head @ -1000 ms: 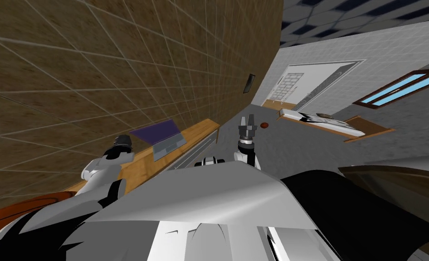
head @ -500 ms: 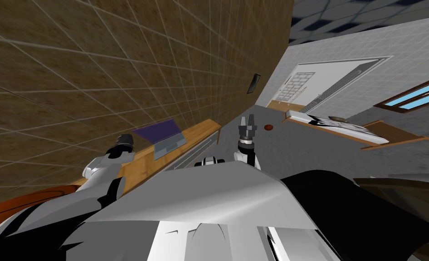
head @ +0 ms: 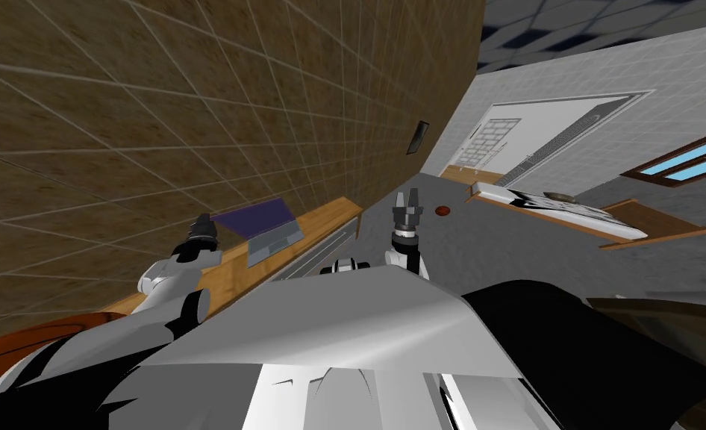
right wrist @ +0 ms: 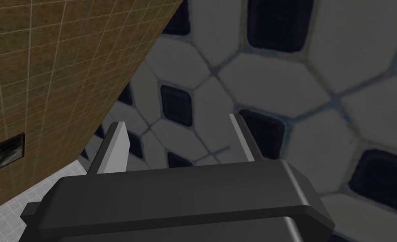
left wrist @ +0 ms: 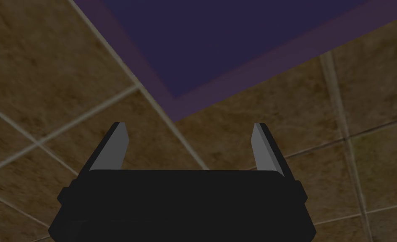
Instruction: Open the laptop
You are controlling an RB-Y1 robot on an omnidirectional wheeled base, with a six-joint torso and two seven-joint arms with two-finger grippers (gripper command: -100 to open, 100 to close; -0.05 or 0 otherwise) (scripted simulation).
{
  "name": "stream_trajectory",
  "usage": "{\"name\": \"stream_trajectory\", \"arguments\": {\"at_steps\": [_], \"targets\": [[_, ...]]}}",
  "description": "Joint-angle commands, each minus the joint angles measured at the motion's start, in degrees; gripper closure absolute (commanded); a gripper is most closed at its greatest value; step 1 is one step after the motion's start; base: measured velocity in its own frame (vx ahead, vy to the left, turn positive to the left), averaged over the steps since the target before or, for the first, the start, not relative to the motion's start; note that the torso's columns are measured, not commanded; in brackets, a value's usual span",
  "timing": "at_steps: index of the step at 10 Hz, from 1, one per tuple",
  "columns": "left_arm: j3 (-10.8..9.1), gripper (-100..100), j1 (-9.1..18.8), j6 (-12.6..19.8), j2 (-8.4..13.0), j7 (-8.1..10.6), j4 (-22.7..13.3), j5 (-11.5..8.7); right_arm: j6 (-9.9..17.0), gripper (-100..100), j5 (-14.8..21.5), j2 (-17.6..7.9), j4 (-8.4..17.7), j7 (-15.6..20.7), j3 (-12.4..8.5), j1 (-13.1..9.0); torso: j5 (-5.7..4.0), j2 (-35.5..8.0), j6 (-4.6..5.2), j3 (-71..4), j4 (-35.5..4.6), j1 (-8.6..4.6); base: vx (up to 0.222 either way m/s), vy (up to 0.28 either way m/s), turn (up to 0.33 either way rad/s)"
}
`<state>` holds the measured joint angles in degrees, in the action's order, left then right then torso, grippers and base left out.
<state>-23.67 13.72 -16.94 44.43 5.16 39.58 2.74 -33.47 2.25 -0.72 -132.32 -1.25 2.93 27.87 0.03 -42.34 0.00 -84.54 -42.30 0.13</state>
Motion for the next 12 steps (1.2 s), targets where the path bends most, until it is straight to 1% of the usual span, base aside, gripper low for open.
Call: {"name": "stream_trajectory", "arguments": {"at_steps": [1,2,3,4,5,6,7,8,9,10,11,12], "targets": [[-0.2,-100,-2.5,-0.6,1.1,-1.35,-0.6,-3.9,0.0,0,0.0,0.0,0.0,0.0,0.0,0.0,0.02,-0.1,0.06,0.1,0.0,0.01,-0.018,0.004,-0.182],[-0.41,-100,-5.0,-1.3,2.2,-2.69,-1.3,-5.9,0.0,0,0.0,0.0,0.0,0.0,0.0,0.0,0.0,-0.1,-0.03,0.1,0.0,-0.04,-0.034,0.008,-0.302],[-0.41,-100,-5.0,-1.3,2.2,-2.69,-1.3,-7.5,0.0,0,0.0,0.0,0.0,0.0,0.0,0.0,-0.02,0.0,0.03,0.0,0.0,-0.08,-0.028,0.013,-0.108],[-0.61,-100,-7.1,-1.9,3.3,-4.04,-1.9,-9.2,0.0,0,0.0,0.0,0.0,0.0,0.0,0.0,-0.03,0.0,-0.06,0.0,0.0,-0.11,-0.024,0.002,-0.264],[-0.61,-100,-7.4,-1.9,3.3,-4.04,-1.9,-11.0,0.0,0,0.0,0.0,0.0,0.0,0.0,0.0,-0.04,0.1,0.05,0.0,0.0,-0.16,-0.023,0.003,-0.139],[-0.61,-100,-7.4,-1.9,3.3,-4.04,-1.9,-11.8,0.0,0,0.0,0.0,0.0,0.0,0.0,0.0,-0.05,0.1,-0.03,-0.1,0.0,-0.14,-0.01,0.002,0.038],[-0.81,-100,-9.7,-2.6,4.5,-5.38,-2.5,-13.9,0.0,0,0.0,0.0,0.0,0.0,0.0,0.0,-0.03,0.1,-0.04,-0.1,0.0,-0.13,-0.016,-0.005,-0.29],[-0.81,-100,-9.9,-2.6,4.5,-5.38,-2.5,-15.7,0.0,0,0.0,0.0,0.0,0.0,0.0,0.0,-0.04,0.1,0.08,0.0,0.0,-0.16,-0.019,0.003,-0.163],[-1.01,-100,-12.4,-3.2,5.6,-6.73,-3.1,-17.5,0.0,0,0.0,0.0,0.0,0.0,0.0,0.0,-0.04,0.1,-0.02,0.0,0.0,-0.12,-0.024,0.0,-0.202],[-1.01,-100,-12.4,-3.2,5.6,-6.73,-3.1,-19.4,0.0,0,0.0,0.0,0.0,0.0,0.0,0.0,-0.03,0.0,0.0,0.0,0.0,-0.12,-0.024,0.002,-0.175],[-1.22,-100,-14.9,-3.9,6.7,-8.08,-3.8,-21.1,0.0,0,0.0,0.0,0.0,0.0,0.0,0.0,-0.03,0.1,0.02,0.0,0.0,-0.11,-0.029,0.001,-0.239],[-1.22,-100,-14.9,-3.9,6.7,-8.08,-3.8,-22.6,0.0,0,0.0,0.0,0.0,0.0,0.0,0.0,-0.03,0.0,0.01,0.0,0.0,-0.12,-0.022,0.003,-0.15]]}}
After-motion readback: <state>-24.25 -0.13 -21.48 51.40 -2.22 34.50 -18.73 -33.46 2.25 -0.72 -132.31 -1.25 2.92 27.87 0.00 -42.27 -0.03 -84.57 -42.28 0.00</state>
